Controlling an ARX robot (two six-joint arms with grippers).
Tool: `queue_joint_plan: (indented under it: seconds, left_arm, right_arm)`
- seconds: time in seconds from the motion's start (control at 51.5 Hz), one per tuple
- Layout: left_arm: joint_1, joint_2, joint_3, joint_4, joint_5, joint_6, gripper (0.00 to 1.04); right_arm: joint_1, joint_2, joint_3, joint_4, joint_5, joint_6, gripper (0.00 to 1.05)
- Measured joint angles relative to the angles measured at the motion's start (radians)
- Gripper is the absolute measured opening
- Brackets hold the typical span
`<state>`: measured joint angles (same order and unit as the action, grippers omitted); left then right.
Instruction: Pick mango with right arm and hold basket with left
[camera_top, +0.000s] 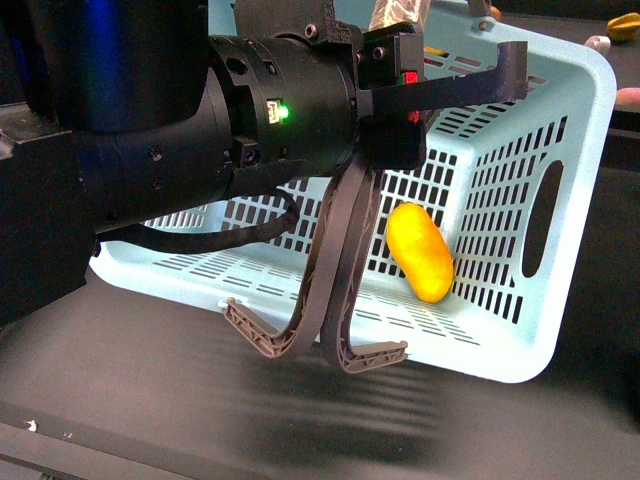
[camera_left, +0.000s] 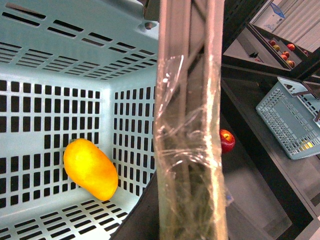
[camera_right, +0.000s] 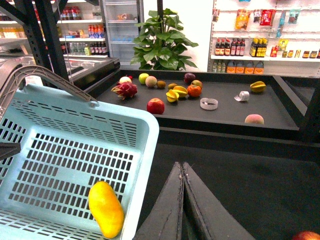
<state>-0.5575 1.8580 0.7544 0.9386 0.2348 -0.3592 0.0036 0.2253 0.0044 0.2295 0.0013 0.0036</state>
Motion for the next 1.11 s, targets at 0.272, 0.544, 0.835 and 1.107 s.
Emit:
queue_joint_plan:
  seconds: [0.272, 0.544, 0.835, 1.107]
  left_arm:
    - [0.0, 0.0, 0.0, 0.0, 0.0, 0.0, 0.1]
    - [0.0, 0.0, 0.0, 0.0, 0.0, -0.001, 0.1]
    - [0.0, 0.0, 0.0, 0.0, 0.0, 0.002, 0.1]
    - [0.0, 0.0, 0.0, 0.0, 0.0, 0.001, 0.1]
  right_arm:
    - [-0.001, -0.061, 0.0, -0.062, 0.0, 0.0, 0.02]
    - [-0.002, -0.22, 0.001, -0.227, -0.002, 0.0, 0.02]
    - [-0.002, -0.22, 0.001, -0.227, -0.003, 0.0, 0.02]
    - [-0.002, -0.22, 0.001, -0.227, -0.003, 0.0, 0.02]
